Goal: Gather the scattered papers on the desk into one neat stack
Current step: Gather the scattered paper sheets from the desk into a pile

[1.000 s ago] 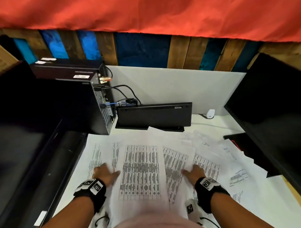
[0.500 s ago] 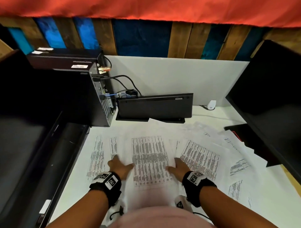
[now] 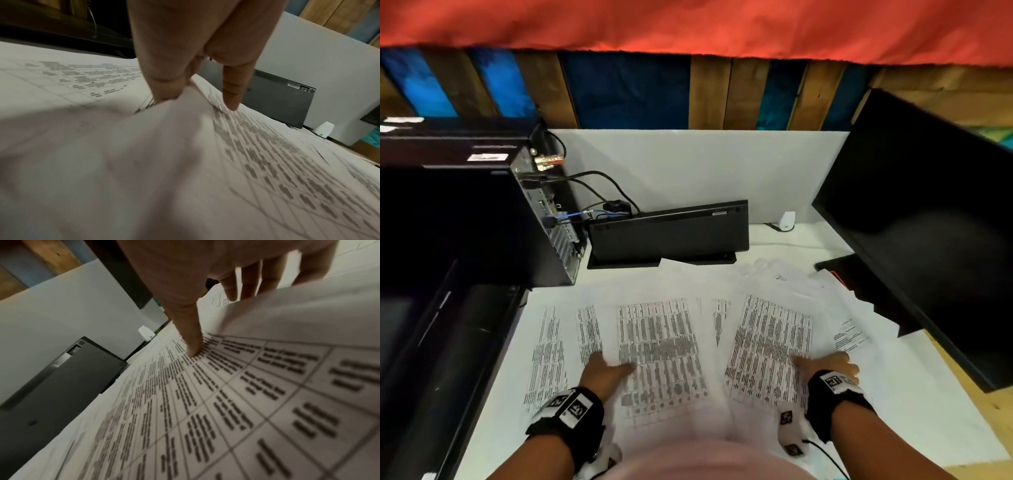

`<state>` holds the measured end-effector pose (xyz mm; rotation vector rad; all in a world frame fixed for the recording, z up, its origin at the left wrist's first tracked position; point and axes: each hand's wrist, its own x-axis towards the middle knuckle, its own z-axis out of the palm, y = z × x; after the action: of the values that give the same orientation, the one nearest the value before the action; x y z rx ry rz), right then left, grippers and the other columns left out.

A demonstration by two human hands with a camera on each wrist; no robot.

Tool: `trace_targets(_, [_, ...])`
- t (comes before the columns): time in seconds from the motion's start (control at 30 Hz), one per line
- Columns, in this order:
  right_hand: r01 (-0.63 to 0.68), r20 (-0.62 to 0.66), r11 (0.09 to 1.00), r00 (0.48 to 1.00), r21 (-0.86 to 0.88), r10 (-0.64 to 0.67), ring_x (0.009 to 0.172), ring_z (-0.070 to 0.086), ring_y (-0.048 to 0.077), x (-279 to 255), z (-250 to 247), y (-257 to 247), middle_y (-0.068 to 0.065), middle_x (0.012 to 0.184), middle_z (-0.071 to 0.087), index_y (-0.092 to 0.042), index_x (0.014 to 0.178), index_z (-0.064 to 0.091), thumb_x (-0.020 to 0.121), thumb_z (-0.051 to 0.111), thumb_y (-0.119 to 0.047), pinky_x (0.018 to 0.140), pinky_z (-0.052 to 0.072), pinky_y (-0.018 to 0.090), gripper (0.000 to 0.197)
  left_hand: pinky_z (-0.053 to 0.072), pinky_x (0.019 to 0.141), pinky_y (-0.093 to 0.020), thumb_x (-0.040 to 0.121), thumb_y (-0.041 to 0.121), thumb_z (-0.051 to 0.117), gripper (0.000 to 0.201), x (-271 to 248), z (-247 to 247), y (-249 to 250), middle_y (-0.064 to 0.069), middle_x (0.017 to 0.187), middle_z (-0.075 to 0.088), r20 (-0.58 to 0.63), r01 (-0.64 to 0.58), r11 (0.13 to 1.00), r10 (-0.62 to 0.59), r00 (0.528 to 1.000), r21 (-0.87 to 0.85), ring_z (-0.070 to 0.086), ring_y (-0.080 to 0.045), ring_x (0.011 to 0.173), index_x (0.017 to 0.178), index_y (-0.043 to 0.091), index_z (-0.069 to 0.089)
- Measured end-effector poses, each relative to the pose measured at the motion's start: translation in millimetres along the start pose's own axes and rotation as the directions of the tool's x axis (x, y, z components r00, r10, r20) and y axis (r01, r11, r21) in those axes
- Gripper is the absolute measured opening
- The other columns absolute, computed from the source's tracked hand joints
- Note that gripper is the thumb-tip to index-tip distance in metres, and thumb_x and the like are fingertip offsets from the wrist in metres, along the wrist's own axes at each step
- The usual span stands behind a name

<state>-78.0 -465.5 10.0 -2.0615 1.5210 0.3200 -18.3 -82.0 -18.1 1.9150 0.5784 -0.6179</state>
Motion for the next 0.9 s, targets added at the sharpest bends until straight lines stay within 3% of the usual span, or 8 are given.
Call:
trace_targets(0.1, [0.085, 0.16, 0.953, 0.978, 0.291, -0.137, 0.116, 0.053, 0.039, -2.0, 14.1, -1.0, 0.022, 0.136, 0.047, -0.007, 0.14, 0.023, 0.083, 0.067, -0.028, 0.099, 0.044, 0.044, 0.075, 0.035, 0.111, -0.043, 0.068, 0.036, 0.084, 0.102, 3.5, 6.4, 1.0, -0.017, 0.146, 0.041, 0.063, -0.027, 0.998, 0.024, 0.998, 0.051, 0.042, -0.036, 0.132, 0.142, -0.002, 0.027])
trace_targets(0.17, [0.24, 0.16, 0.936, 0.945, 0.256, -0.286, 0.091, 0.059, 0.031, -11.8, 19.8, -7.4, 0.021, 0.115, 0.059, -0.001, 0.133, 0.037, 0.094, 0.054, -0.026, 0.078, 0.049, 0.033, 0.049, 0.026, 0.117, -0.042, 0.065, 0.04, 0.085, 0.115, 0.5, 9.2, 4.4, -0.017, 0.154, 0.031, 0.097, -0.064, 0.994, 0.056, 0.994, 0.083, 0.034, -0.033, 0.14, 0.149, -0.002, 0.018])
trace_targets(0.23, [0.376, 0.187, 0.902, 0.89, 0.214, -0.415, 0.077, 0.054, 0.023, -21.4, 20.6, -14.1, 0.016, 0.099, 0.062, 0.0, 0.123, 0.048, 0.096, 0.052, -0.023, 0.064, 0.042, 0.026, 0.036, 0.02, 0.119, -0.036, 0.079, 0.021, 0.077, 0.101, -0.6, 9.7, 6.5, -0.017, 0.158, 0.02, 0.072, -0.059, 0.993, 0.052, 0.996, 0.104, 0.023, -0.031, 0.145, 0.151, -0.001, 0.01])
trace_targets(0.47, [0.508, 0.497, 0.861, 0.754, -0.027, -0.429, 0.087, 0.055, 0.02, -39.7, 19.8, -31.9, 0.012, 0.113, 0.064, -0.004, 0.119, 0.056, 0.091, 0.06, -0.02, 0.075, 0.047, 0.025, 0.033, 0.011, 0.12, -0.033, 0.086, 0.006, 0.067, 0.095, 3.5, 3.8, 6.1, -0.011, 0.161, 0.005, 0.183, -0.08, 0.992, 0.061, 0.981, 0.099, 0.011, -0.025, 0.149, 0.153, 0.005, 0.001])
trace_targets(0.57, [0.55, 0.582, 0.834, 0.691, -0.04, -0.428, 0.114, 0.055, 0.026, -55.8, 34.1, -40.8, 0.016, 0.131, 0.054, -0.001, 0.133, 0.045, 0.095, 0.054, -0.029, 0.094, 0.043, 0.029, 0.048, 0.013, 0.12, -0.033, 0.087, 0.006, 0.065, 0.093, -0.7, 8.9, 6.4, -0.01, 0.161, 0.005, 0.22, -0.104, 0.982, 0.068, 0.973, 0.158, 0.011, -0.025, 0.149, 0.153, 0.005, -0.001])
trace_targets(0.67, [0.444, 0.392, 0.886, 0.798, 0.131, -0.458, 0.114, 0.054, 0.029, -64.4, 46.0, -45.9, 0.016, 0.135, 0.051, -0.006, 0.135, 0.037, 0.096, 0.051, -0.029, 0.092, 0.043, 0.032, 0.048, 0.022, 0.119, -0.039, 0.082, 0.003, 0.069, 0.089, 2.7, 2.9, 6.8, -0.013, 0.157, 0.025, 0.179, -0.078, 0.982, 0.046, 0.983, 0.172, 0.029, -0.03, 0.143, 0.152, 0.004, 0.013])
trace_targets(0.77, [0.404, 0.211, 0.909, 0.884, 0.1, -0.416, 0.116, 0.052, 0.031, -57.6, 48.0, -50.8, 0.019, 0.135, 0.048, -0.003, 0.134, 0.037, 0.094, 0.044, -0.008, 0.093, 0.042, 0.03, 0.04, 0.041, 0.106, -0.04, 0.078, -0.001, 0.072, 0.064, 7.6, 0.5, 6.0, -0.008, 0.122, 0.06, 0.191, -0.074, 0.993, 0.054, 0.98, 0.097, 0.055, -0.026, 0.114, 0.132, 0.006, 0.039])
trace_targets(0.9, [0.541, 0.484, 0.84, 0.747, -0.045, -0.455, 0.143, 0.026, 0.025, -77.7, 55.0, -64.6, 0.012, 0.156, 0.023, -0.006, 0.15, 0.017, 0.1, 0.031, -0.009, 0.114, 0.023, 0.03, 0.052, 0.022, 0.116, -0.034, 0.088, 0.015, 0.066, 0.085, -4.0, 18.4, 16.9, 0.002, 0.154, 0.015, 0.263, -0.177, 0.983, 0.157, 0.952, 0.054, 0.028, -0.026, 0.143, 0.15, 0.004, 0.009])
